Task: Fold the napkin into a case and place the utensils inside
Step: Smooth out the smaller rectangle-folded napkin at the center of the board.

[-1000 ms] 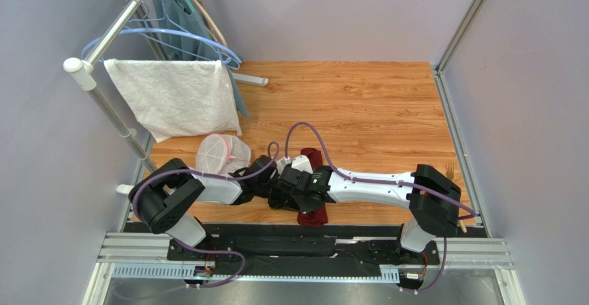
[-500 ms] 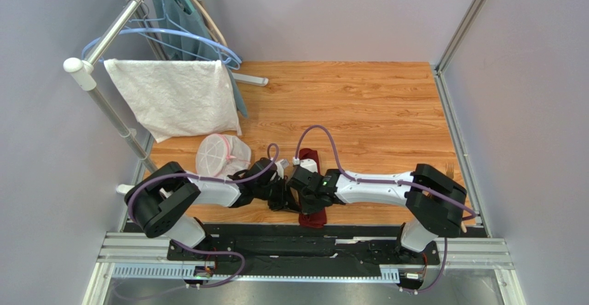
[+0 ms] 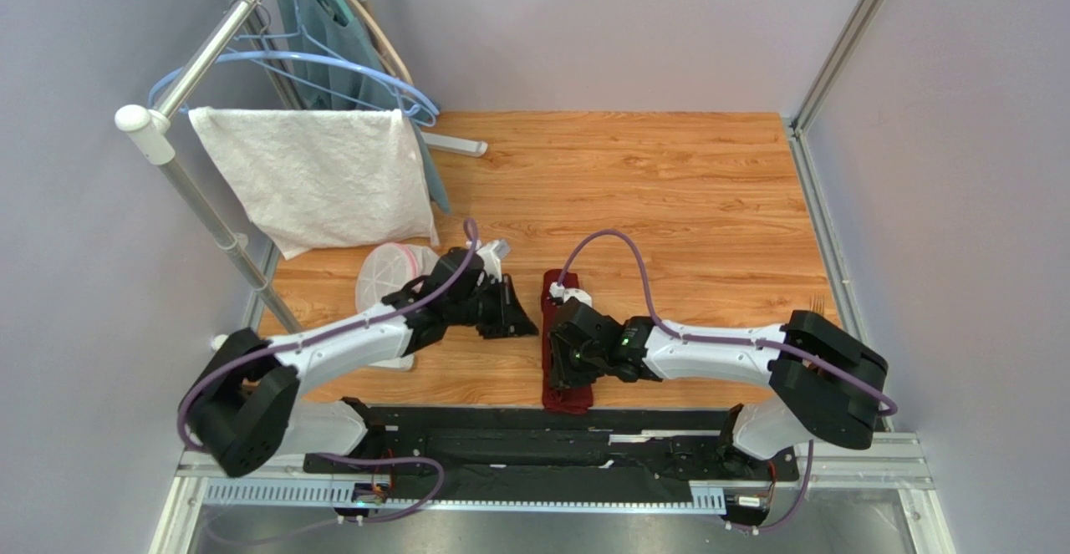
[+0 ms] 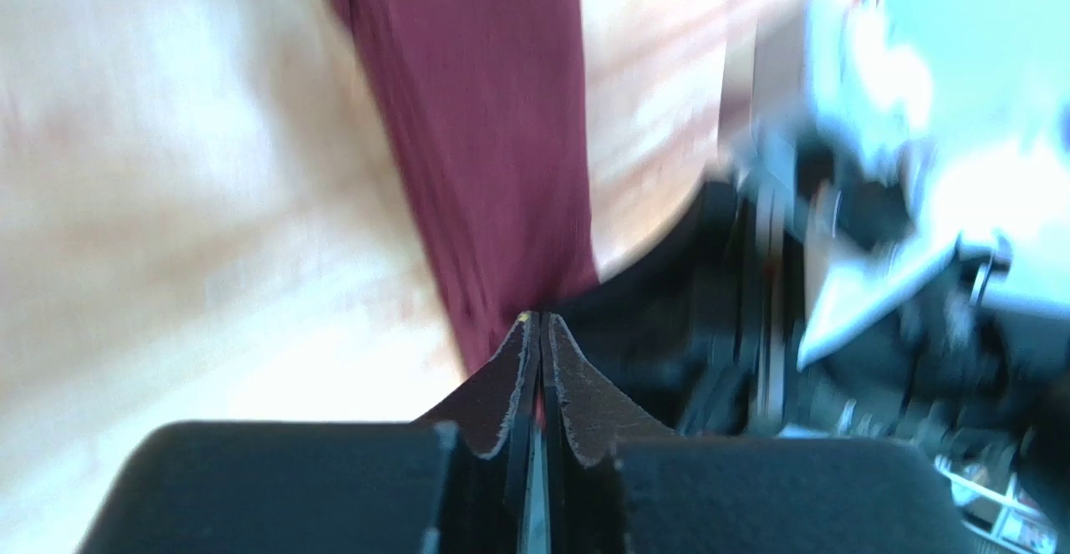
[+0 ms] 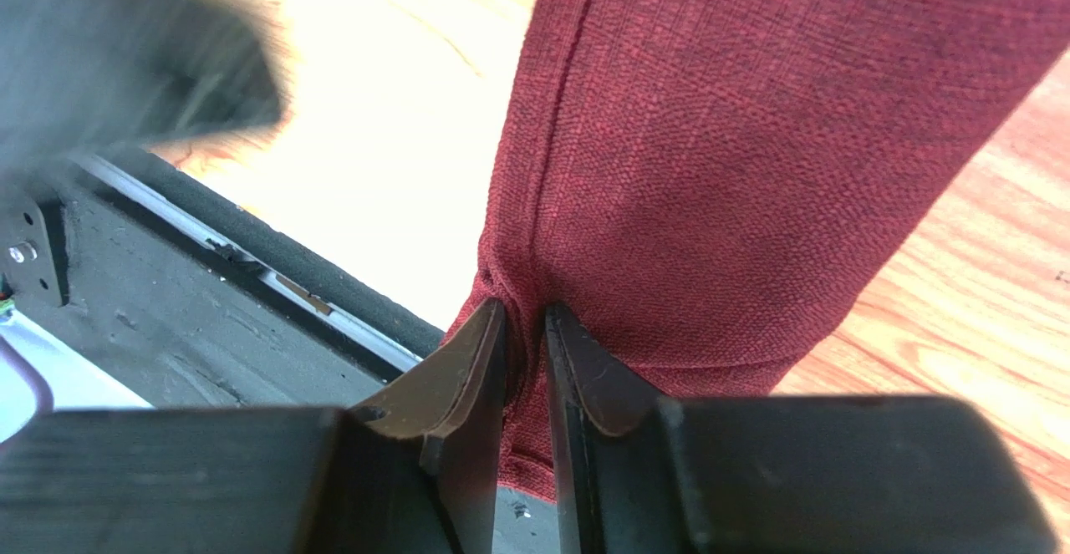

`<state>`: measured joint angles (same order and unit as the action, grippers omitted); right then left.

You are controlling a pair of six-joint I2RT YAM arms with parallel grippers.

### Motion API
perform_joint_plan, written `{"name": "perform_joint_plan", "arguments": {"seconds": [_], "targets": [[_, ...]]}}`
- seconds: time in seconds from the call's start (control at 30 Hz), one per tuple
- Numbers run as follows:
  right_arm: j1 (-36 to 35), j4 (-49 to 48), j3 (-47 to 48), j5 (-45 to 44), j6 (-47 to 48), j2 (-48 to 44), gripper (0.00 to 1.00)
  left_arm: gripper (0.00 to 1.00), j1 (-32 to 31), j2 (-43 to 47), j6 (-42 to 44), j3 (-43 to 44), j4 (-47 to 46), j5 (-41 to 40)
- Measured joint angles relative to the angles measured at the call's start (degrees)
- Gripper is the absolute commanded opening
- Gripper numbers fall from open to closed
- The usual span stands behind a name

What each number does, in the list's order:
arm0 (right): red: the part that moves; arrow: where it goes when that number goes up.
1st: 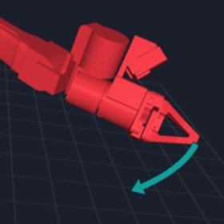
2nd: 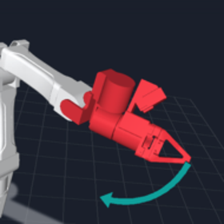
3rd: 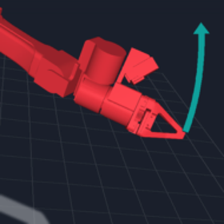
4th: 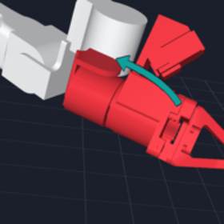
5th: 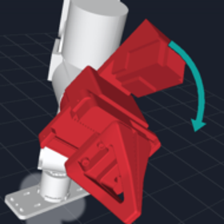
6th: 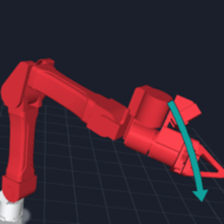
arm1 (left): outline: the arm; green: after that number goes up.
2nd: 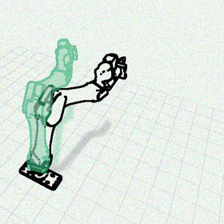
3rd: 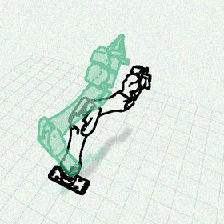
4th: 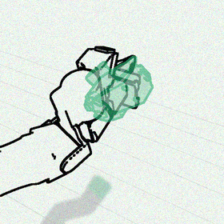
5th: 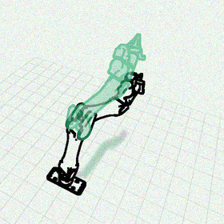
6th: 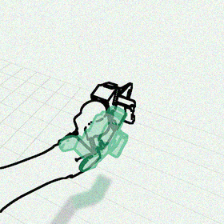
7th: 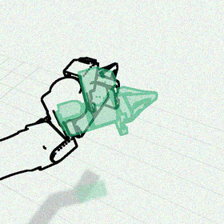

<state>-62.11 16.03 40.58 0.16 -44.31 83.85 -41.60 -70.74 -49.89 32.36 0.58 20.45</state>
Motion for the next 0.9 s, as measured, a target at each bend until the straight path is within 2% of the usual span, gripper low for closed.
{"name": "perform_joint_plan", "arguments": {"seconds": [0.17, 0.3, 0.4, 0.5, 0.57, 0.63, 0.67, 0.7, 0.77, 0.9], "targets": [[1.0, -1.9, -1.7, 1.4, -0.3, -1.2, 0.29, 0.03, 1.0, -16.0, 1.9, 8.1, -4.2, 3.2], [1.3, -2.1, -2.1, 2.4, -0.7, -2.9, 0.44, 0.02, 1.0, -25.5, 3.9, 10.9, -4.9, 3.9], [2.2, -2.2, -2.8, 4.3, -1.0, -6.3, 0.56, 0.02, 1.2, -29.0, 5.0, 13.4, -4.3, 5.3], [6.2, -2.7, -5.5, 6.6, -1.3, -14.7, 0.56, 0.02, 1.4, -29.5, 7.0, 14.5, -4.0, 4.7], [10.4, -3.5, -7.4, 8.5, -1.4, -20.3, 0.54, 0.02, 1.5, -29.5, 8.0, 14.6, -3.8, 4.7], [14.0, -4.5, -7.7, 9.7, -1.3, -21.9, 0.48, 0.01, 1.5, -29.5, 8.7, 15.0, -3.3, 4.7], [14.8, -5.2, -7.7, 10.2, -1.1, -21.6, 0.44, 0.01, 1.5, -29.5, 9.0, 15.1, -3.1, 4.7], [15.2, -5.6, -7.6, 10.8, -0.9, -20.5, 0.33, 0.01, 1.5, -29.5, 9.4, 15.2, -2.9, 4.7], [15.3, -6.5, -7.6, 12.1, -0.5, -17.8, 0.21, 0.01, 1.5, -29.5, 9.5, 15.3, -2.7, 4.6], [15.0, -12.5, -8.4, 16.3, -1.2, -11.2, 0.10, 0.01, 1.5, -29.5, 9.6, 15.5, -2.5, 4.5]]}}
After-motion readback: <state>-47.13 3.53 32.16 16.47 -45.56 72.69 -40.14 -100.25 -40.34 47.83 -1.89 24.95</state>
